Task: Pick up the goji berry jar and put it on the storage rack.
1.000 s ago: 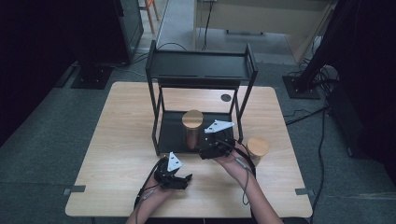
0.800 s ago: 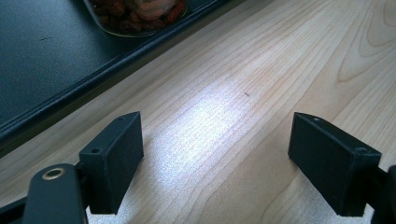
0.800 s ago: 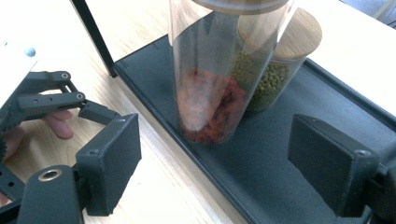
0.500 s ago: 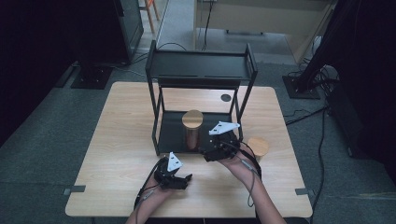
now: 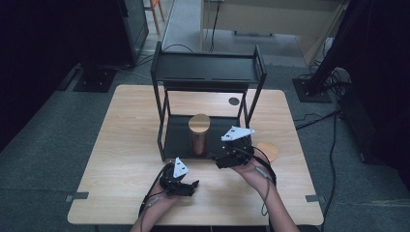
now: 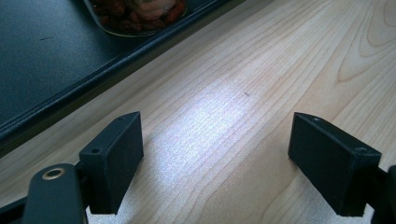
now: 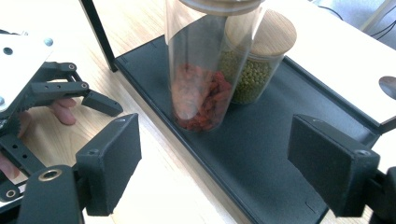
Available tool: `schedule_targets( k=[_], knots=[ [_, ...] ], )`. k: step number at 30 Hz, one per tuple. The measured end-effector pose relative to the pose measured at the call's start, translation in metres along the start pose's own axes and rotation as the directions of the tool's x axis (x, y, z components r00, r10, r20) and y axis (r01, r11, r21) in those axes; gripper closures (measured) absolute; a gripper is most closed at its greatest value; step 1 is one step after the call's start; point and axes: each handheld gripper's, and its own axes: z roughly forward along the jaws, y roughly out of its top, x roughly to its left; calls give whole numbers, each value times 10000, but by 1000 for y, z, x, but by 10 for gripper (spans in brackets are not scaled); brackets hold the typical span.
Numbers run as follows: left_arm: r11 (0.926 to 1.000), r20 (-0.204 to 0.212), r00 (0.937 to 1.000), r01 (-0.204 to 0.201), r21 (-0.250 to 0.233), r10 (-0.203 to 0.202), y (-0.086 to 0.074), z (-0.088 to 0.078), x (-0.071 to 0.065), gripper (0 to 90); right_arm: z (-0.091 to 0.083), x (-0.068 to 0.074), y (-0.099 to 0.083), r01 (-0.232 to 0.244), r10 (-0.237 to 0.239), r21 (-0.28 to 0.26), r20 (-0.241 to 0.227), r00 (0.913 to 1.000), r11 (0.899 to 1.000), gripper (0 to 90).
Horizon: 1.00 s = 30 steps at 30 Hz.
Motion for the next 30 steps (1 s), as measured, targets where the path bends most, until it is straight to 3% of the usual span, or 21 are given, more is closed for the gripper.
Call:
schedule_targets(
  k=[19, 30],
  knots=[
    [10000, -4, 10000, 4, 1, -4, 0, 0, 0, 183, -12, -3, -5, 25, -29, 123, 319, 9995, 9999, 174],
    [10000, 0, 10000, -9, 13, 9, 0, 0, 0, 184, -27, -6, -7, 36, -36, -36, 112, 9999, 10000, 178]
  ],
)
